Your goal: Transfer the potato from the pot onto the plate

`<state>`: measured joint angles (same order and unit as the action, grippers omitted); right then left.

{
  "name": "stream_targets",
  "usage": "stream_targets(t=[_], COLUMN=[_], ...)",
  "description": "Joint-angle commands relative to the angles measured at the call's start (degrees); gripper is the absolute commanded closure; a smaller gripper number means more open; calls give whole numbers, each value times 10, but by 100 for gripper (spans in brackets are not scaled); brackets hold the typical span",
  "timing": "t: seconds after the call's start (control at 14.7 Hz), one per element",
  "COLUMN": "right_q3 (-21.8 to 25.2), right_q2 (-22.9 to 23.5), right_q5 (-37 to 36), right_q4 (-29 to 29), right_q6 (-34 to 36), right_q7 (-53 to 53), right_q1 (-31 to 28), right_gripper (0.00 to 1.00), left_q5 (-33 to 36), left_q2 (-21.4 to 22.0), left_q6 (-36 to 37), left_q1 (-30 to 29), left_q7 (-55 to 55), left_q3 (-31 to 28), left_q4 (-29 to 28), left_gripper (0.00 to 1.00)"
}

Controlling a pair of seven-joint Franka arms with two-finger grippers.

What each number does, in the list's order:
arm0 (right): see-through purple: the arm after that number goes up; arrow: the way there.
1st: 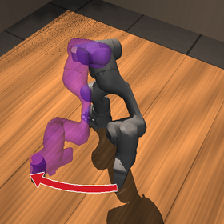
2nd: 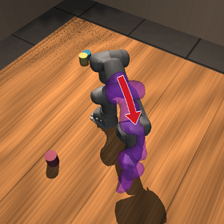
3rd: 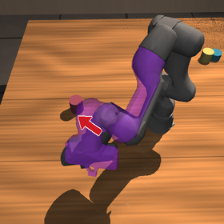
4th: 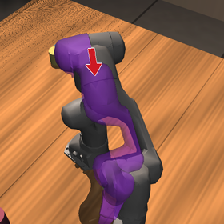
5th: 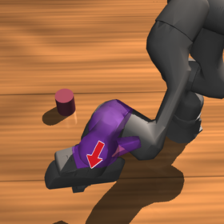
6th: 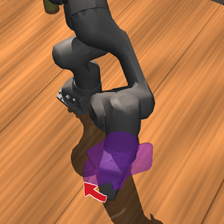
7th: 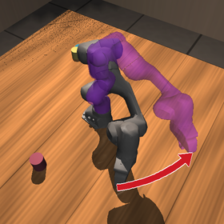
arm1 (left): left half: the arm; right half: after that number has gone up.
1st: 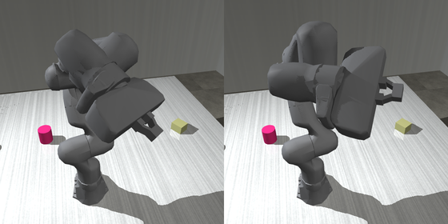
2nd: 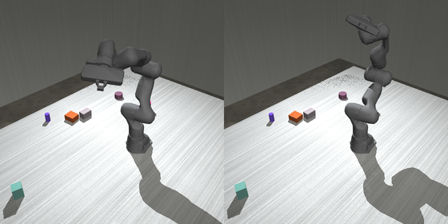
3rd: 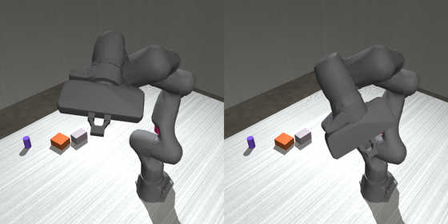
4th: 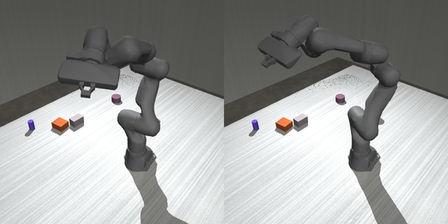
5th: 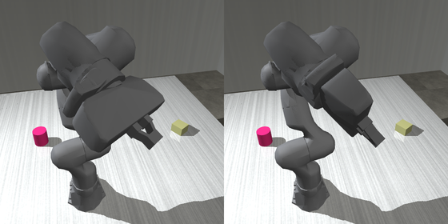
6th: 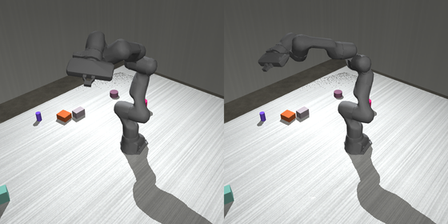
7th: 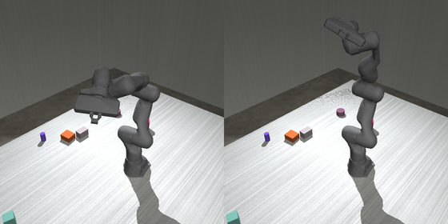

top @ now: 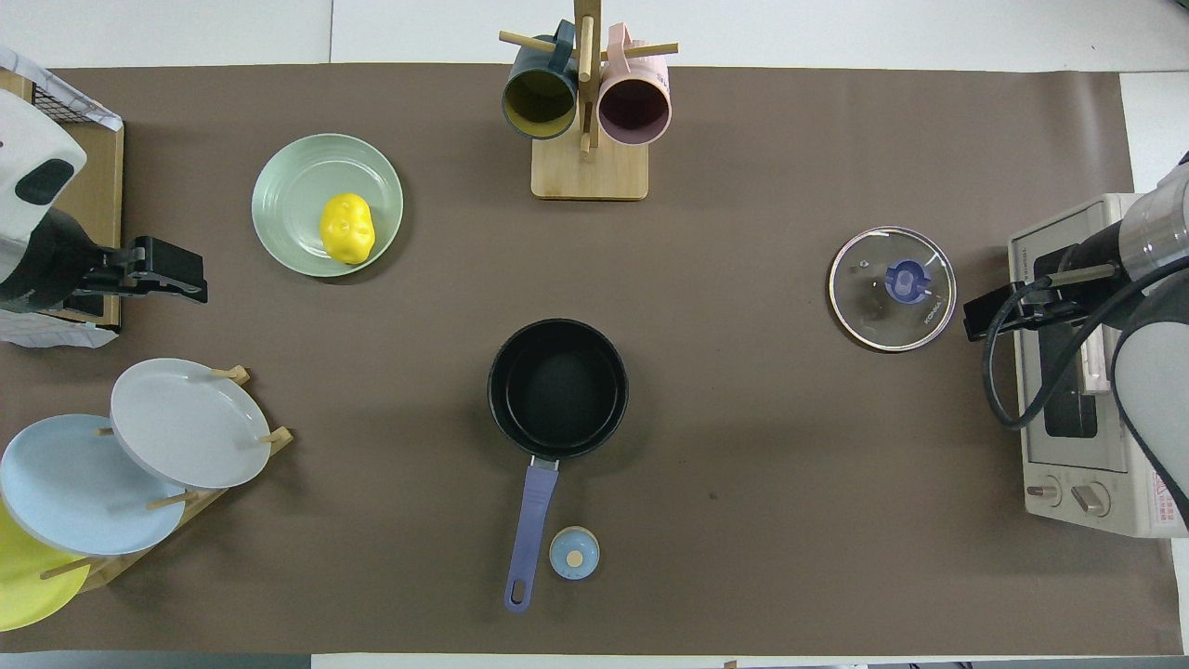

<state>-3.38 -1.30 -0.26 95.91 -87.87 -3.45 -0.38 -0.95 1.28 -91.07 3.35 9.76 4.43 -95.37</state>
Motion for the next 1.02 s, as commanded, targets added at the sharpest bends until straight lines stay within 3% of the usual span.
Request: stream_targets(t=[0.0,0.27,0.95], right_q3=[-1,-1,-1], right_q2=[-4,-4,-4], right_q5=[2,2,2], right_q4=[2,2,2], right_q6=[-3,-3,-3], right_q7=[10,10,10], right_q1=[-4,-4,-4], right_gripper=[0,0,0], left_q5=[5,-19,-22], left_q2=[28,18,19], left_q6=[-7,21,21], left_q1=[4,5,6], left_q7=[-7,-3,-4], left_q3=[-2,-2,-2], left_q4=[-32,13,11], left_gripper=[0,0,0])
